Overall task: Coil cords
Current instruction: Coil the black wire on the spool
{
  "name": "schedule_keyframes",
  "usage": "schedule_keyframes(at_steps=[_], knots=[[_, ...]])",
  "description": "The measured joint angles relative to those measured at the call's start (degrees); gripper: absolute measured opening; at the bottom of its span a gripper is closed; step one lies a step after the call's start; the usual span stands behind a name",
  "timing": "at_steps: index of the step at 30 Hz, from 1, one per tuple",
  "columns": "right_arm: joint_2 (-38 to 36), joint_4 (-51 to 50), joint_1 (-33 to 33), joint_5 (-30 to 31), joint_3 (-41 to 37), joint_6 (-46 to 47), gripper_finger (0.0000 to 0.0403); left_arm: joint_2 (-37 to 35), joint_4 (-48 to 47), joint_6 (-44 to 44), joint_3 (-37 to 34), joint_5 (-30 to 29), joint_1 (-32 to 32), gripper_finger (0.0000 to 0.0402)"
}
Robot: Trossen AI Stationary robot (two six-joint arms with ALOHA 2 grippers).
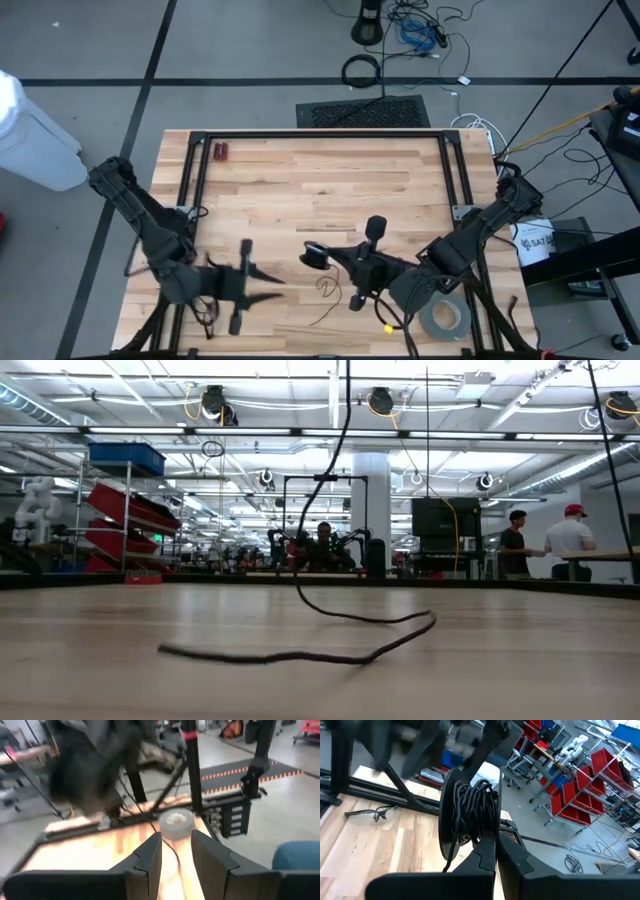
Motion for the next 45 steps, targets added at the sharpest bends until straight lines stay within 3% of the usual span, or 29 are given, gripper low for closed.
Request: schedule_keyframes(at_steps=[9,14,17,26,29,36,45], knots=[[-0.44,0.57,0.36,-1.88,0.0,-0.9,0.0,15.13,6.99,-3.18,-0.15,-1.34,0.05,0.0112],[-0.6,0.54,0.62,-1.92,0.0,-0.14,0.0,22.17,9.02,-3.92,-0.17,-11.63,1.23,0.0112],[-0.63,0.75,0.96,-1.92,0.0,-0.2,0.0,25.27,12.57,-7.03,-0.17,-12.91,2.81,0.0112],[-1.14,0.66,2.51,-1.92,0.07,-0.43,0.0,29.1,15.51,-10.76,-0.15,-9.65,4.94,0.0115],[-1.27,0.72,2.69,-1.9,0.07,-0.55,0.0,29.32,15.89,-11.04,-0.15,-6.59,5.38,0.0136],[-1.35,0.71,2.7,-1.9,0.07,-0.55,0.0,29.37,15.81,-12.12,-0.15,-6.63,6.99,0.0209],[-1.35,0.7,2.72,-1.9,0.07,-0.55,0.0,29.37,15.79,-9.01,-0.15,-6.77,7.62,0.0221]])
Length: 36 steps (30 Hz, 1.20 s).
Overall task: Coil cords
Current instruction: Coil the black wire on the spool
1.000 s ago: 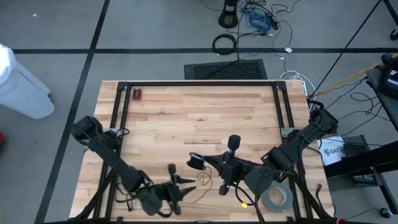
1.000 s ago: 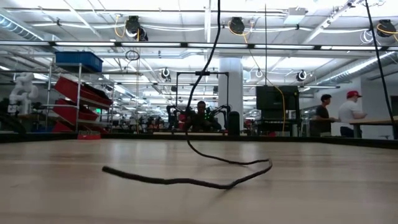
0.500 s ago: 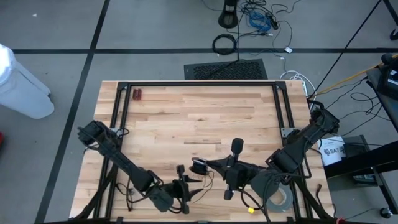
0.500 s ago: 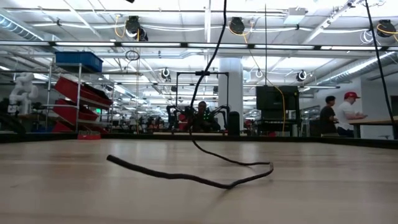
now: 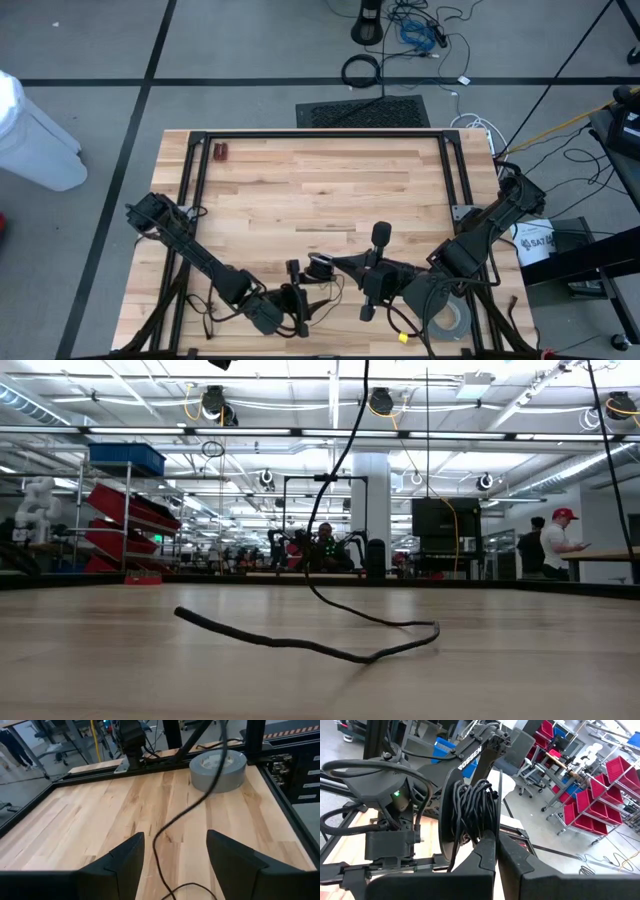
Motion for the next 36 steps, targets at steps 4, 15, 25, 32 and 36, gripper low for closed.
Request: schedule_keyframes(at_steps=[4,15,25,32,36], knots=[[0.0,0.0,0.0,0.0,0.0,-0.01,0.0,0.0,0.22,2.04,0.0,0.02,0.94,0.0221],[-0.01,0.01,0.0,0.0,0.0,0.0,0.0,0.0,3.03,5.86,0.0,2.36,1.31,0.0172],[-0.02,0.02,0.0,0.0,0.0,-0.02,0.0,0.0,3.39,5.92,0.0,2.36,1.37,0.0108],[-0.02,0.0,-0.01,0.01,0.0,0.02,0.0,0.0,3.39,5.91,0.0,2.33,1.43,0.0069],[-0.02,-0.03,0.0,0.0,0.0,0.07,0.0,0.0,3.39,5.84,0.0,0.88,1.41,0.003]])
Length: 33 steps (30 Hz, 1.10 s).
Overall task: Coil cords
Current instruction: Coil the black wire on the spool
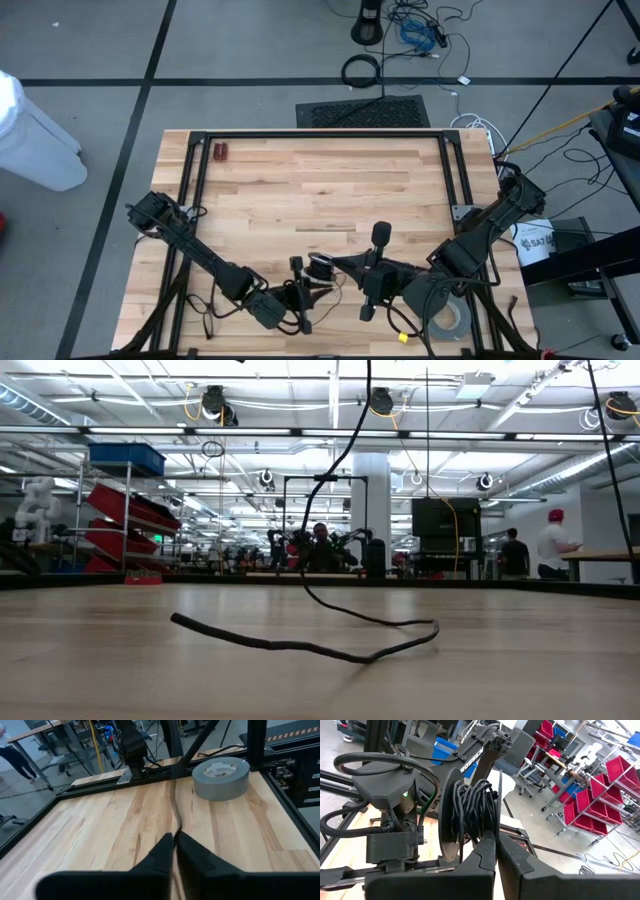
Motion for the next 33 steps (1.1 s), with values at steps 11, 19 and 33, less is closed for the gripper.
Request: schedule_keyframes(at_steps=[11,19,33], knots=[[0.0,-0.87,0.24,0.02,0.0,0.5,0.0,-1.27,-4.13,0.47,0.0,-4.25,-0.51,0.0004],[0.0,-0.86,0.7,0.01,0.0,0.47,0.0,-6.52,-14.96,-0.06,0.0,-6.4,-1.34,0.0003],[0.0,-2.86,1.07,0.0,0.02,3.57,0.0,-18.55,-46.26,-18.05,0.0,-10.45,-2.94,0.0002]])
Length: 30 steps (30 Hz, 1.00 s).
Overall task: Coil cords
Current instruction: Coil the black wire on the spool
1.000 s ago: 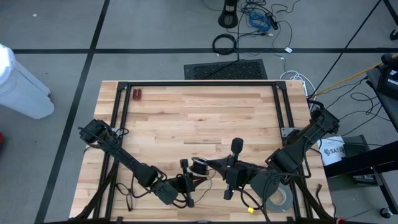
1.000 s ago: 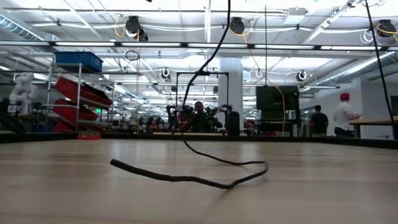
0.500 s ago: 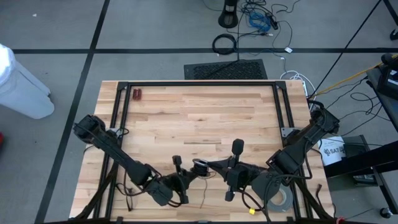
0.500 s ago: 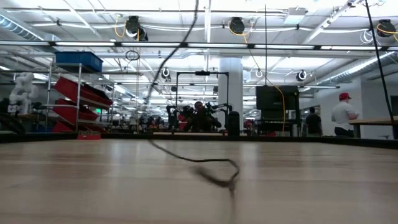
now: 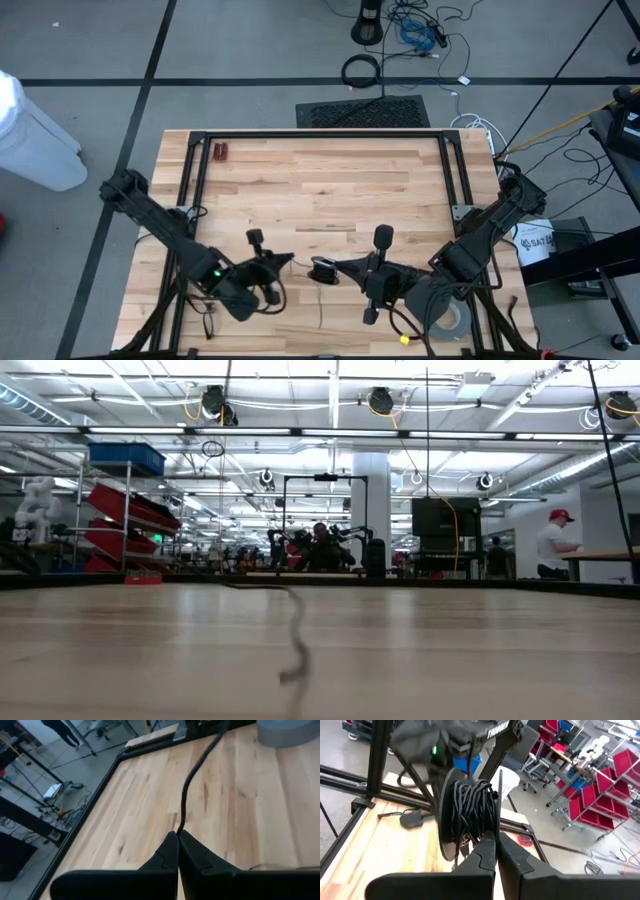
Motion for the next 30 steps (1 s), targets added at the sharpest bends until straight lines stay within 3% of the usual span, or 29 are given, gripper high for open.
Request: schedule_keyframes(at_steps=[9,17,30], knots=[[0.0,-3.71,-0.02,-0.04,0.02,4.07,0.0,-8.23,-4.34,-0.07,0.0,-0.49,-1.59,0.0002],[0.0,-4.09,0.01,-4.44,0.02,5.6,0.0,-13.95,-11.23,-2.89,0.0,-0.49,-2.36,0.0002],[0.8,-9.66,-2.24,-4.44,0.02,10.51,0.0,-14.94,-10.79,-9.05,1.33,0.46,-3.49,0.0002]])
